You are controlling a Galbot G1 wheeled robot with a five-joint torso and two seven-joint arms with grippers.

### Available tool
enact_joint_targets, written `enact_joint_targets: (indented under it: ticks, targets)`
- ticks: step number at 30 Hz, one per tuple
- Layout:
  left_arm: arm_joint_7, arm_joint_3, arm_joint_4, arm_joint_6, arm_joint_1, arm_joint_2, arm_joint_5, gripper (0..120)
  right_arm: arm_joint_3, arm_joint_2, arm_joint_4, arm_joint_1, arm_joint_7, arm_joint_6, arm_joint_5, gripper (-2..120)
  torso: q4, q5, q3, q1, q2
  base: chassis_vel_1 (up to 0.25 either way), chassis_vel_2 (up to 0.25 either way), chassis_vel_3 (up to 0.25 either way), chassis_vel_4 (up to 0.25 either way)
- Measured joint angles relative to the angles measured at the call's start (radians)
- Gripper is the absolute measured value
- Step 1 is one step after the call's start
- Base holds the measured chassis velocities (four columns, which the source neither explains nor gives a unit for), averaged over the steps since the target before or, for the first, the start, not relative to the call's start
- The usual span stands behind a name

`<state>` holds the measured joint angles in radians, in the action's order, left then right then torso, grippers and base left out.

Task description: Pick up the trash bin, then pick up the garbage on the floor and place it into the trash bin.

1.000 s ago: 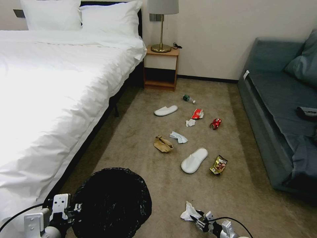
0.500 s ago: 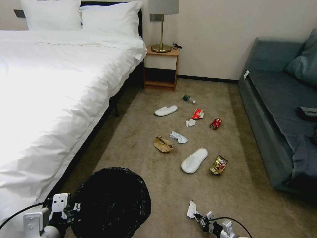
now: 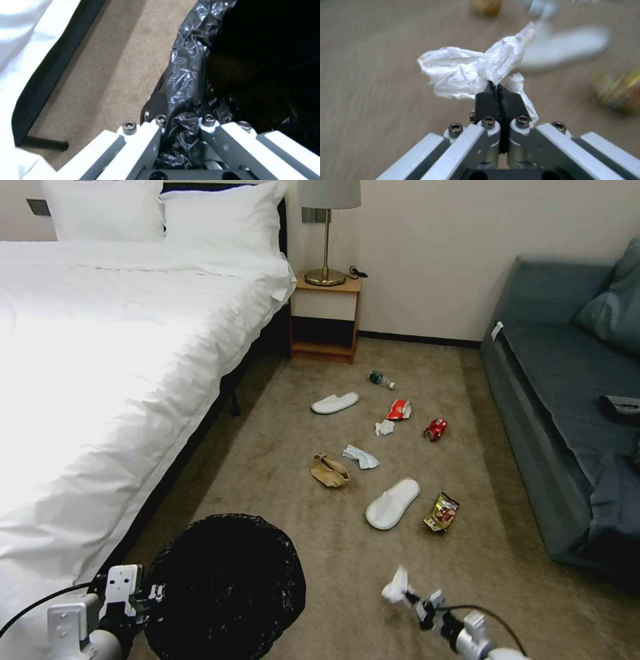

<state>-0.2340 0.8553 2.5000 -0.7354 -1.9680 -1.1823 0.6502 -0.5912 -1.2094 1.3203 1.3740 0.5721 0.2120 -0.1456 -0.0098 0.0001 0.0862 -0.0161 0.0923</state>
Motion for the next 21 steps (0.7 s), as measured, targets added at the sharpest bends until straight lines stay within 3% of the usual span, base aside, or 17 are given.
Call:
enact_joint_targets:
  ticks: [2,11,21]
  targets:
    - [0.001,-0.010,0.000,0.000,0.026,0.023,0.006,2,-0.035,0.053,0.121,0.028,-0.010,-0.022,-0.063,0,0.0000,0.0000,0.000,0.000,0.000,0.000,0.000,0.000,0.000]
    - [-0.001,-0.030,0.000,0.000,0.081,0.064,0.008,2,-0.045,0.235,0.398,0.040,-0.037,-0.120,-0.268,0,0.0005,-0.0002,0.000,0.000,0.000,0.000,0.000,0.000,0.000]
    - [-0.023,-0.069,0.000,0.000,0.182,0.150,0.068,2,-0.026,0.354,0.607,-0.017,-0.038,-0.291,-0.456,0,0.0000,0.0001,0.000,0.000,0.000,0.000,0.000,0.000,0.000]
